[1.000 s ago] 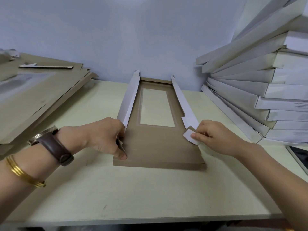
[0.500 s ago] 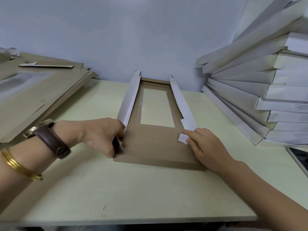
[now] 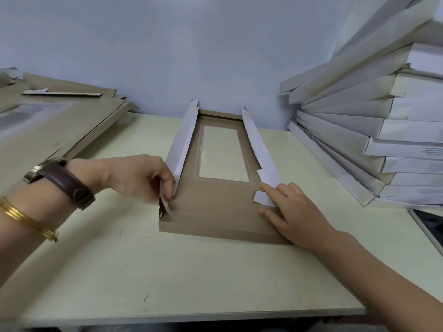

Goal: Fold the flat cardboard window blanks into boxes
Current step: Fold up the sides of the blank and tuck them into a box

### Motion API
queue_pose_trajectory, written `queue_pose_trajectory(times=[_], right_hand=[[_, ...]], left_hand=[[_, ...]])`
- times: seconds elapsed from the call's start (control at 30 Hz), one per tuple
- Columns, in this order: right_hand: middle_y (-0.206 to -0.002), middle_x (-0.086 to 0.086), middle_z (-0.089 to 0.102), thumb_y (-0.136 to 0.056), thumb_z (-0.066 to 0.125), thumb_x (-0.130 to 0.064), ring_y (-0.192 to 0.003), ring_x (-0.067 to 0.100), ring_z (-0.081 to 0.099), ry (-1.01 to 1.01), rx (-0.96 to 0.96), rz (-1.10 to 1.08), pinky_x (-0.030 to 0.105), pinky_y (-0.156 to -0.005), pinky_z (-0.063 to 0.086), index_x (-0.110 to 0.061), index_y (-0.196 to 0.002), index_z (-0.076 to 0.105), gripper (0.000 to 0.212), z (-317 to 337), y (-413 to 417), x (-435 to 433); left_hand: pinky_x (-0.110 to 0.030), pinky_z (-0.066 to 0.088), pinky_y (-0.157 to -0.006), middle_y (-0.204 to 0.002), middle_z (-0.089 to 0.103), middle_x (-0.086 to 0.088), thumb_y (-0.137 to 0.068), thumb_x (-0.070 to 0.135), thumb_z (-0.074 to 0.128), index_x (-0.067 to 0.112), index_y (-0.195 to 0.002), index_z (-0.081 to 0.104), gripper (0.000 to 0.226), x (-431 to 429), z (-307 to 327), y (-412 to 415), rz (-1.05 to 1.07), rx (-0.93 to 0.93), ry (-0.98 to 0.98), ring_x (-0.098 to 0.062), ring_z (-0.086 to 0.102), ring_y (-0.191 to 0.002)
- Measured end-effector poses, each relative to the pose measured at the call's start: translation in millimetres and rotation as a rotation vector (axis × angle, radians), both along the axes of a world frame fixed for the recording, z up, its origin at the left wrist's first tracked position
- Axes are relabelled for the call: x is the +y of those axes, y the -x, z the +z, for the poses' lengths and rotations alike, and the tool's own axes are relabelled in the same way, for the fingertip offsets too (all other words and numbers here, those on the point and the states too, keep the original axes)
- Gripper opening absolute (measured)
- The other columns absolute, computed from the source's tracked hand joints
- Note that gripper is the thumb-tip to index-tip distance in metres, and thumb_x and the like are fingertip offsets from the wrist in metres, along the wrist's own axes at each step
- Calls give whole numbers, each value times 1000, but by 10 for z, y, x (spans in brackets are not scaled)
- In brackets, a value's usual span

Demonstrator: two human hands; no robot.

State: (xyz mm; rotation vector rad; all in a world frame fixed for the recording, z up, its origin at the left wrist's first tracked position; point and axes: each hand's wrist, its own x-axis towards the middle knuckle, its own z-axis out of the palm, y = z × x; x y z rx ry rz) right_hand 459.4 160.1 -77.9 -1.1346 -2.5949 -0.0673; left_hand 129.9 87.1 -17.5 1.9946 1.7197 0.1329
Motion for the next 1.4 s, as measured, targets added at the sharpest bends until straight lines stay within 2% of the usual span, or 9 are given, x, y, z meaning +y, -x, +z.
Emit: queue_pose_trajectory(times=[0.17,0.27,0.6,0.73,0.87,1.0,1.1,1.23,1.4], right_hand=[[-99,-5,50,-92,43,-58,-94,18,41,1,-18,1,33,-80,44,-18,-146,41,67,6,-17,-1],[-96,-11,43,-81,29,-73,-95,15,39,7,-47,-5,32,-79,44,-22,-147,38,84,15,-21,2],[-94,-11,42,-79,29,-74,-92,14,37,17,-34,-12,28,-78,41,-22,-145,40,85,15,-8,-11],[-98,-7,49,-80,30,-73,-93,17,39,9,-37,-13,31,-80,43,-19,-145,42,85,16,0,-18],[-97,-6,49,-80,30,-73,-92,17,39,4,-45,-14,29,-78,42,-20,-144,43,84,25,2,-22],[-96,-7,48,-81,32,-71,-92,15,37,-1,-44,-12,27,-77,40,-20,-143,44,81,25,9,-29],[-96,-8,47,-81,31,-72,-91,14,36,8,-36,-14,27,-77,40,-21,-143,44,82,25,11,-36],[-96,-7,48,-80,28,-73,-91,16,38,1,-34,-7,29,-78,43,-20,-143,44,84,26,8,-39],[-98,-6,47,-83,31,-69,-92,16,37,9,-26,2,31,-81,44,-19,-145,42,81,32,5,-46]], left_hand=[[-29,52,-95,-98,75,4,-73,2,80,19,-82,80,19,64,4,136,27,-202,81,7,64,-96],[-32,50,-98,-100,75,-2,-73,2,80,13,-86,80,17,102,3,201,36,-280,111,3,60,-111],[-34,42,-106,-97,75,-10,-77,11,73,-1,-92,75,20,68,-115,348,76,-493,80,-9,64,-111],[-28,48,-100,-95,76,-6,-77,-1,75,6,-83,77,9,67,-164,357,106,-488,55,-8,61,-116],[-25,48,-98,-94,75,-7,-67,19,79,10,-79,79,15,98,-162,341,100,-490,19,-10,64,-112],[-17,52,-80,-82,73,-12,-78,28,72,7,-66,66,25,109,-198,396,170,-625,55,-23,70,-96],[-15,51,-80,-76,70,-8,-84,29,67,11,-61,63,29,97,-226,410,205,-670,88,-23,70,-98],[-17,52,-78,-86,73,-8,-83,27,70,6,-75,74,22,83,-187,328,195,-595,69,-17,68,-84],[-18,41,-63,-64,56,-4,-84,25,73,10,-67,70,23,91,-187,114,179,-405,-80,-14,47,-62]])
